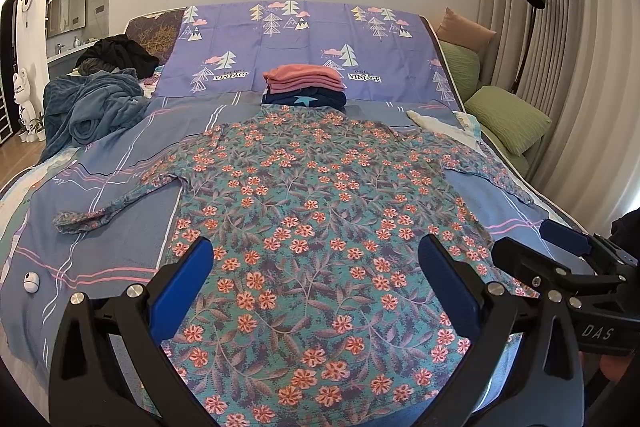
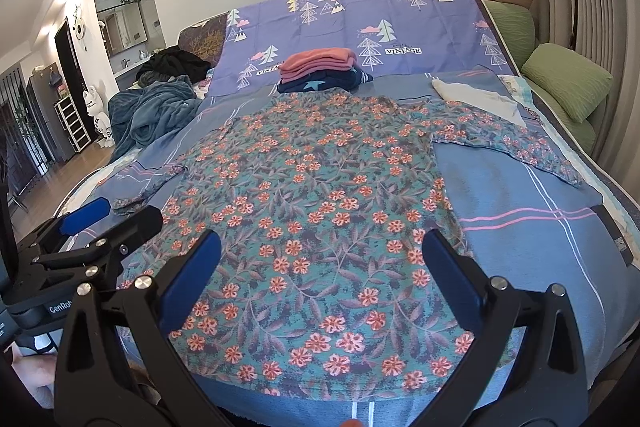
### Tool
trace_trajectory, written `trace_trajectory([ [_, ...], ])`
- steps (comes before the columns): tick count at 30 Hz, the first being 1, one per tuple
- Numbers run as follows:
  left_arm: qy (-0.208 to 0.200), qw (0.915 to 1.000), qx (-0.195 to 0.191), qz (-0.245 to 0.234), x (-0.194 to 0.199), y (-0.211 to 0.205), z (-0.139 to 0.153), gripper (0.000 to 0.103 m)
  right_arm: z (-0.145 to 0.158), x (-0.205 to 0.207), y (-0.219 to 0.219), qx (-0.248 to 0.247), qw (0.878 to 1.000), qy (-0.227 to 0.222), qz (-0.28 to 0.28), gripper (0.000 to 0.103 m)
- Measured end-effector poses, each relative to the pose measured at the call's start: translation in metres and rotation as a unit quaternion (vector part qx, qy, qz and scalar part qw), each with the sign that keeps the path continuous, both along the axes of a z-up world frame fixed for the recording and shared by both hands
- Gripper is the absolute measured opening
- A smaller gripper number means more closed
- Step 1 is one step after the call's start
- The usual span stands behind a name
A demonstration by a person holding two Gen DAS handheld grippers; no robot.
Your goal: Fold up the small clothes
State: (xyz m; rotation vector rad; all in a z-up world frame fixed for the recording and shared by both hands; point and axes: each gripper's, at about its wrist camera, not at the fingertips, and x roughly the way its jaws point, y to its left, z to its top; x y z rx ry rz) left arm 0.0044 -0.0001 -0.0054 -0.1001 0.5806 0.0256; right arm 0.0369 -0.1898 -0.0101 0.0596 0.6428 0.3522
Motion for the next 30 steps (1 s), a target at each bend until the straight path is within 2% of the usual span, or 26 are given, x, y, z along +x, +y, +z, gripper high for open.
trace_trajectory([
  [30,0.005,1.0,-0.005,0.0,-0.0006,0.0023,-0.0078,0.102,-0.0049,0.0003,0.0024,0.006,1.0,0.008,0.007,0.101],
])
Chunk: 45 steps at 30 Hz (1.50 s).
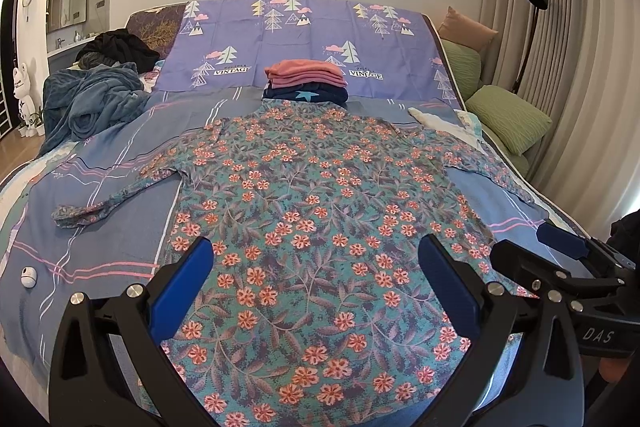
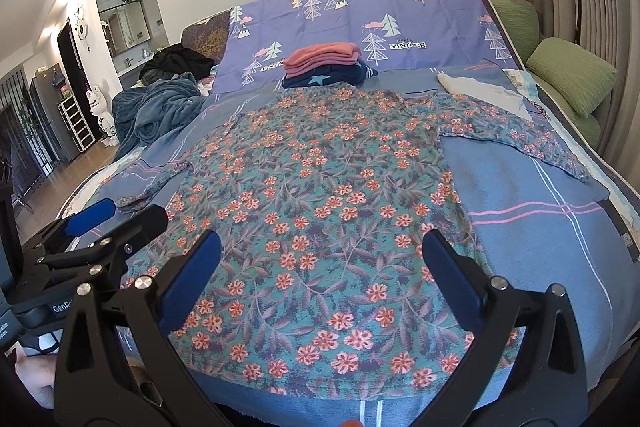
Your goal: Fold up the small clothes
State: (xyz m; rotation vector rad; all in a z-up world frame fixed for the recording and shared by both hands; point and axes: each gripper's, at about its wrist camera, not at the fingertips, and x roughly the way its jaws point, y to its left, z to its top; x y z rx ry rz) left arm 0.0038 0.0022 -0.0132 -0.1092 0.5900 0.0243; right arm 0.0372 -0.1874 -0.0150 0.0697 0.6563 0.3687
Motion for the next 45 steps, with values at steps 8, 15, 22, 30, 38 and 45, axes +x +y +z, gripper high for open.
trace_trajectory([
  [8,0.003,1.0,-0.003,0.001,0.003,0.002,-0.002,0.102,-0.002,0.001,0.001,0.0,1.0,0.003,0.002,0.101],
  [15,0.007,0.9999,-0.01,-0.001,0.006,0.006,-0.005,0.102,-0.006,0.006,0.004,-0.001,1.0,0.008,0.003,0.101],
  [22,0.017,0.9993,-0.026,0.019,0.012,0.027,-0.011,0.102,-0.014,0.013,0.005,0.001,1.0,0.019,0.003,0.101],
  [30,0.027,0.9966,-0.024,0.074,0.011,0.075,-0.021,0.102,-0.026,0.022,0.01,0.001,0.999,0.032,0.009,0.101],
  [38,0.034,0.9801,-0.063,0.185,-0.009,0.186,-0.041,0.102,-0.043,0.035,0.016,-0.011,0.999,0.047,0.009,0.101],
  [45,0.026,0.9547,-0.143,0.26,-0.022,0.284,-0.063,0.102,-0.061,0.048,0.035,-0.024,0.998,0.059,0.029,0.101],
])
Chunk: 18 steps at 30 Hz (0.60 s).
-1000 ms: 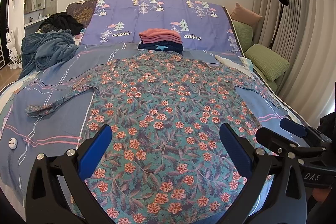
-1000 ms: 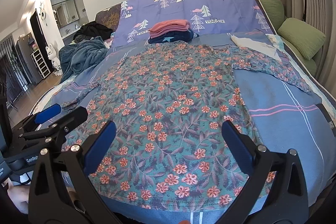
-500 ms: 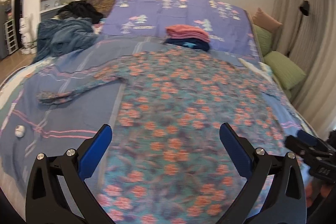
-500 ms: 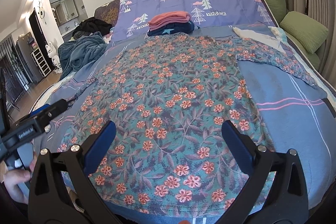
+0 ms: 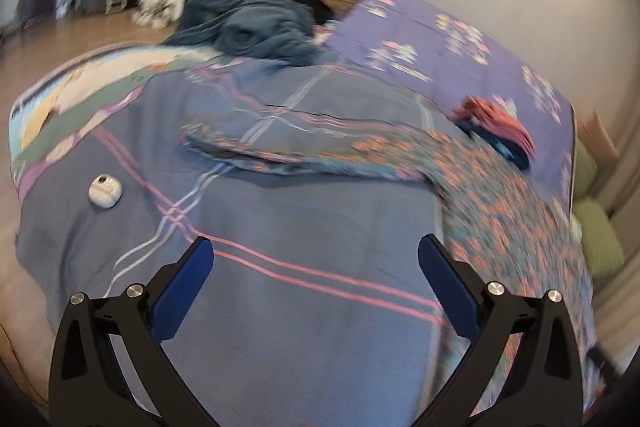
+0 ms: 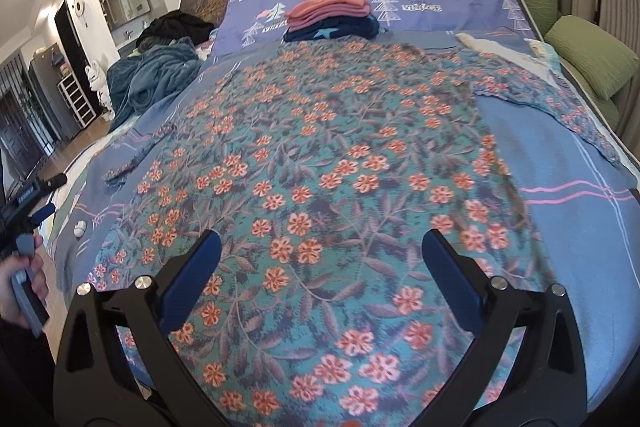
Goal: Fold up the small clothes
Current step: 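Reach the left gripper to the shirt sleeve cuff and grasp it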
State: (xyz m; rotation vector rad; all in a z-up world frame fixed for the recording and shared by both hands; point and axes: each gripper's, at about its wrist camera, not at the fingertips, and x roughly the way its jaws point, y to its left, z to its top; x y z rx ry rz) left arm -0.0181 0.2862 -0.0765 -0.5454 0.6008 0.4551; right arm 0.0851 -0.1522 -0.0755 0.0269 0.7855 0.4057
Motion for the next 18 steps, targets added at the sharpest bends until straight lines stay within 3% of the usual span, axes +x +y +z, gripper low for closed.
trace_trajectory([
  [3,-0.022,0.9984,-0.048,0.02,0.006,0.039,-0.011,0.1,-0.008,0.006,0.008,-0.002,1.0,0.004,0.009,0.101],
  [6,-0.042,0.9928,-0.105,0.041,0.017,0.076,-0.026,0.09,-0.012,0.011,0.014,0.0,1.0,0.003,0.014,0.101],
  [11,-0.043,0.9841,-0.15,0.085,0.037,0.116,-0.051,0.06,-0.016,0.017,0.022,-0.004,1.0,-0.007,0.02,0.101],
  [14,-0.053,0.9719,-0.204,0.104,0.05,0.142,-0.071,0.057,-0.014,0.016,0.025,-0.013,0.999,-0.03,0.018,0.101],
  [18,-0.043,0.9711,-0.204,0.115,0.071,0.168,-0.081,0.057,-0.014,0.016,0.031,-0.01,0.998,-0.05,0.03,0.101],
])
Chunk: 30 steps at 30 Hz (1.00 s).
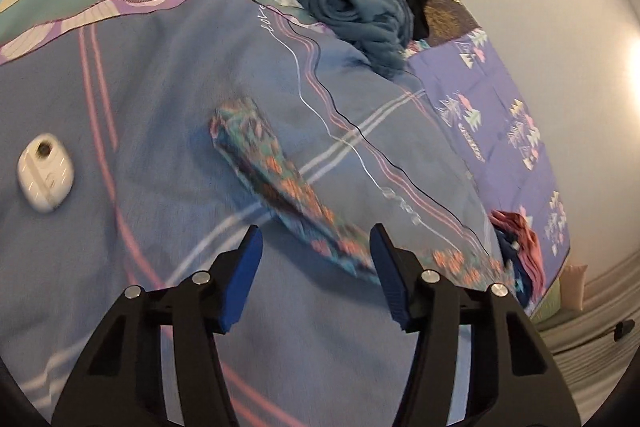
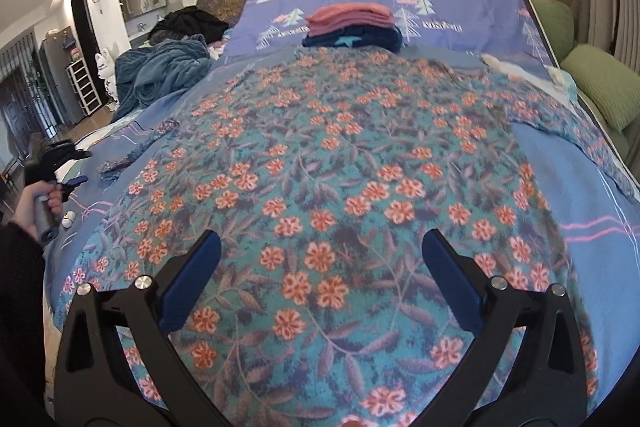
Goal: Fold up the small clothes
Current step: 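Reach the left gripper to the shirt sleeve cuff and grasp it, then lift the sleeve with the left gripper and carry it across the shirt body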
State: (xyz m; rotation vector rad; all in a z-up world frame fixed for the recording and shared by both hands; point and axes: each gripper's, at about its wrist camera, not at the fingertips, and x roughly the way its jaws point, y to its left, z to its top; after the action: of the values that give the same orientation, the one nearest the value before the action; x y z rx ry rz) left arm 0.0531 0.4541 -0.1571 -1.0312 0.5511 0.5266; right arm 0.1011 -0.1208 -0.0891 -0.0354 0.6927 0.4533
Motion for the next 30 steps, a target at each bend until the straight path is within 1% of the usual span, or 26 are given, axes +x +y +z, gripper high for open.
trace_trajectory([
  [4,0.016,0.9997,-0.012,0.011,0.017,0.023,-0.006,0.057,-0.001,0.001,0.005,-0.007,1.0,-0.009,0.009,0.101],
  [7,0.03,0.9993,-0.012,0.017,0.027,0.036,-0.008,0.057,-0.004,0.004,0.006,-0.006,1.0,-0.004,0.01,0.101],
  [10,0.04,0.9986,-0.024,0.026,0.033,0.045,-0.015,0.057,-0.005,0.007,0.004,0.001,1.0,0.0,0.009,0.101],
  [13,0.051,0.9977,-0.032,0.03,0.038,0.052,-0.023,0.057,-0.005,0.007,0.003,0.002,1.0,-0.001,0.007,0.101],
  [15,0.05,0.9974,-0.039,0.034,0.041,0.056,-0.027,0.057,-0.005,0.008,0.002,0.003,1.0,-0.002,0.005,0.101],
  [22,0.065,0.9959,-0.046,0.043,0.051,0.065,-0.041,0.056,-0.006,0.01,0.002,0.0,1.0,0.002,0.003,0.101],
  [23,0.065,0.996,-0.043,0.043,0.053,0.065,-0.042,0.052,-0.007,0.009,0.003,-0.002,1.0,0.002,0.001,0.101],
  [25,0.064,0.9964,-0.038,0.039,0.058,0.066,-0.042,0.048,-0.007,0.009,0.004,-0.004,1.0,0.002,0.002,0.101],
  [28,0.059,0.9967,-0.041,0.039,0.064,0.069,-0.045,0.036,-0.007,0.009,0.006,-0.008,1.0,0.002,0.004,0.101],
  [29,0.065,0.9963,-0.04,0.039,0.067,0.07,-0.046,0.025,-0.007,0.009,0.006,-0.008,1.0,0.002,0.005,0.101],
  [30,0.076,0.9957,-0.036,0.037,0.07,0.071,-0.046,0.017,-0.007,0.008,0.006,-0.007,1.0,0.002,0.005,0.101],
])
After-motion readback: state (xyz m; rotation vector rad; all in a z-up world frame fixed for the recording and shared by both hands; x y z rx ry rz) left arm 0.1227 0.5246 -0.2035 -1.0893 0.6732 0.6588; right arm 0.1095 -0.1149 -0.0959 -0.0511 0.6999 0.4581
